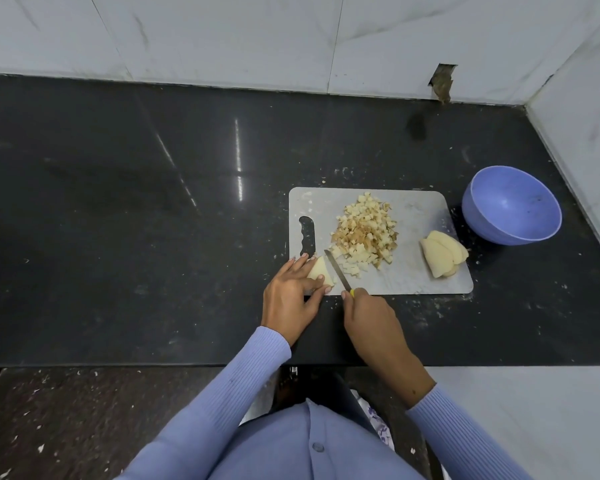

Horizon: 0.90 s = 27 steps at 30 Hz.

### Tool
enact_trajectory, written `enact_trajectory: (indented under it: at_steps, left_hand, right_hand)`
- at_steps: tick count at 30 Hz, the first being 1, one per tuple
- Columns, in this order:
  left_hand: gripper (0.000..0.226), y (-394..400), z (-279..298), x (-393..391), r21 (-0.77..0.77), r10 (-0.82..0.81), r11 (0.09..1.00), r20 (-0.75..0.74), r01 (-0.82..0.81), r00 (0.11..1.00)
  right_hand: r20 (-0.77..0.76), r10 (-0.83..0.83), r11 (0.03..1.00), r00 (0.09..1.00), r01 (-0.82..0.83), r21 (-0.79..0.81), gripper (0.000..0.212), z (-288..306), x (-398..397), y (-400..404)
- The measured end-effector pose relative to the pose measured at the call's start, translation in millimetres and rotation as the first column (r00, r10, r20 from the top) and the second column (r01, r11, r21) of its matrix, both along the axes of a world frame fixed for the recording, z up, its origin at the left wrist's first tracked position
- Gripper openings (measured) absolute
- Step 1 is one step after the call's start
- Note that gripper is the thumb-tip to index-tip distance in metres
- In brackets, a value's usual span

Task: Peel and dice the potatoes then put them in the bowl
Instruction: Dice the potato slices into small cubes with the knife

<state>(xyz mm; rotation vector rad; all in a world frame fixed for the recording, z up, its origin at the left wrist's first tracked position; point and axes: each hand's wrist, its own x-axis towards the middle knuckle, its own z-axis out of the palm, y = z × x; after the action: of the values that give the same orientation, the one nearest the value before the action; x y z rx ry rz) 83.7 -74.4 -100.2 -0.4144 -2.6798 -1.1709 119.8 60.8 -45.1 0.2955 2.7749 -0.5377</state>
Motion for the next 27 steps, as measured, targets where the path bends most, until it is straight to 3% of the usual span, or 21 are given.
enact_trajectory:
  at_steps: [19, 27]
  left_hand:
    - [0.014, -3, -2, -3, 0.024, -0.046, 0.999, 0.014, 0.046, 0.999]
    - [0.009, -2, -3, -2, 0.044, -0.054, 0.998, 0.020, 0.053, 0.998]
  right_hand:
    - [0.050, -0.012, 0.999, 0.999, 0.014, -0.045, 0.037, 4, -5, -15]
    - [0.132, 0.001, 0.996, 0.991, -0.013, 0.086, 0.033, 9, 40, -2]
